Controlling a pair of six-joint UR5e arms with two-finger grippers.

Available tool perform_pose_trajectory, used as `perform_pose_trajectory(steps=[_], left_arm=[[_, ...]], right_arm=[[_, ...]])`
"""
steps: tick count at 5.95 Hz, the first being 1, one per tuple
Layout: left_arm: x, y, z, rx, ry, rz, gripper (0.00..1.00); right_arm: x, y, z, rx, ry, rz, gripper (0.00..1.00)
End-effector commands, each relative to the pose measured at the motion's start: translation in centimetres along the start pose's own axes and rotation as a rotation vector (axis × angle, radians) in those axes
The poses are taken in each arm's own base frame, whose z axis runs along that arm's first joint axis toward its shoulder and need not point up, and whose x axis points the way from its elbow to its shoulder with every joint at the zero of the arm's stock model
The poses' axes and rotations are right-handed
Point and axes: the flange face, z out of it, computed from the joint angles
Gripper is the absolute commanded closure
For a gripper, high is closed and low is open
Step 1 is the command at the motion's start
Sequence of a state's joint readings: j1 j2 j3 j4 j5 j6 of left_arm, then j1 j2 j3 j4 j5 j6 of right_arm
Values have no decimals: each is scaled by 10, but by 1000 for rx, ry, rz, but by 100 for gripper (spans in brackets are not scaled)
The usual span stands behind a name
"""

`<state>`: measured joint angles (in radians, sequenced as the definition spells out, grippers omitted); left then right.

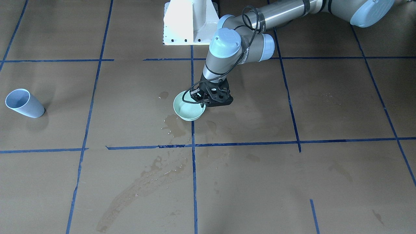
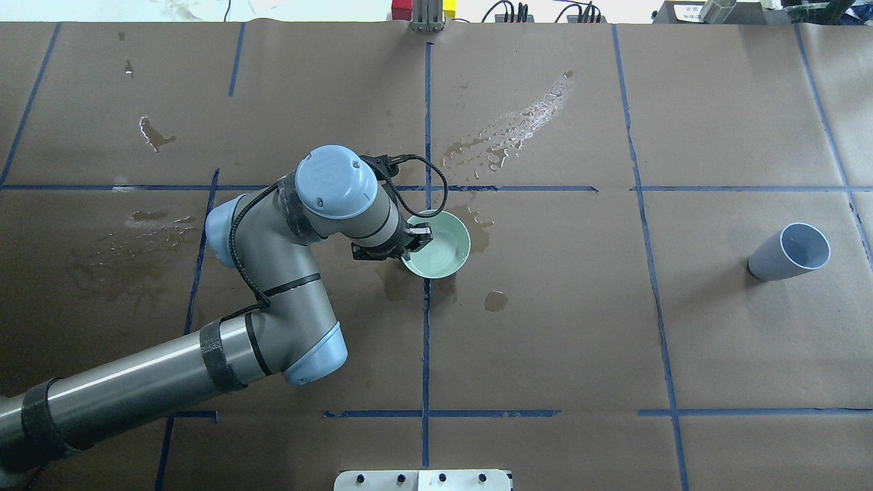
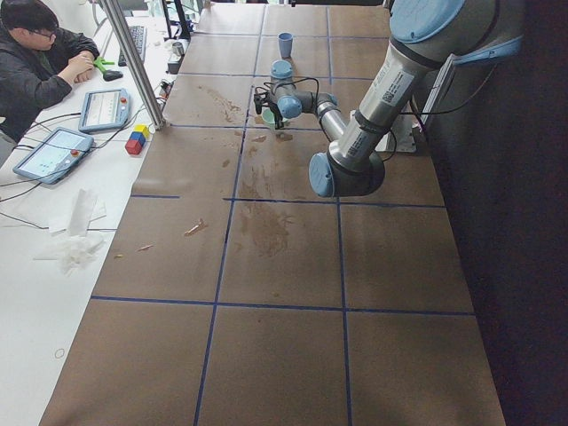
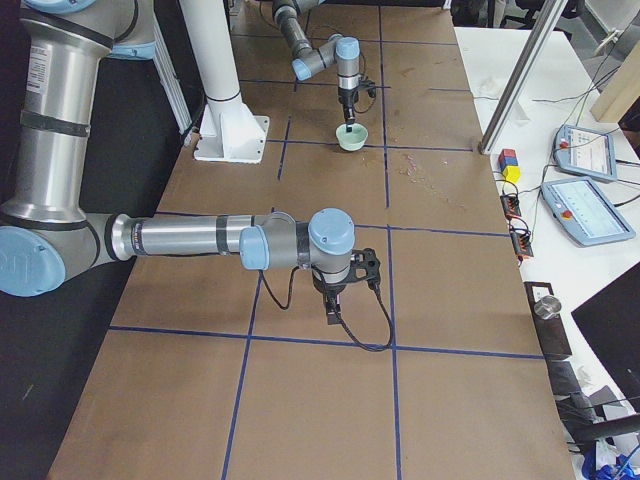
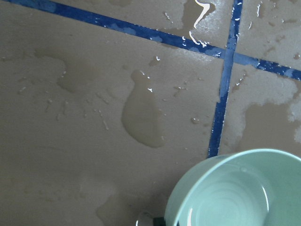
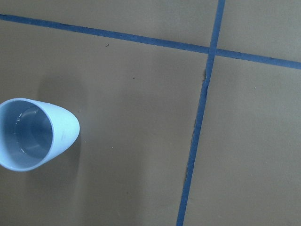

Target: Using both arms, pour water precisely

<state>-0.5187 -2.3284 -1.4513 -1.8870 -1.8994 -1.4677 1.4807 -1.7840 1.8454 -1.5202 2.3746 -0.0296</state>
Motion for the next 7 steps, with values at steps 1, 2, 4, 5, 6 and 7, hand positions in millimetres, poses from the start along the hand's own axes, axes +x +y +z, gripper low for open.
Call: perform_pose_trajectory(steps=[1,2,4,5,6,7], left_arm=[[-2,-3,9,1,-3,0,83],[-4,-3,10,0,-6,21,65],[-74,-77,-57,-29,14,59,0],[-98,-96,-87,-46,4,82,0],[-91,-92,-97,-51,-1,82,0],[-85,-88,-107,-50,2,82,0]], right_arm=[[0,0,0,0,0,-1,0],[-1,0,0,2,0,-5,0],[-38,-30,-23,58,-14,-94,0],[-39,-30,-23,57,-18,-92,0],[-39,-30,-23,57,-18,-92,0],[-38,-29,-23,56,-16,-91,0]])
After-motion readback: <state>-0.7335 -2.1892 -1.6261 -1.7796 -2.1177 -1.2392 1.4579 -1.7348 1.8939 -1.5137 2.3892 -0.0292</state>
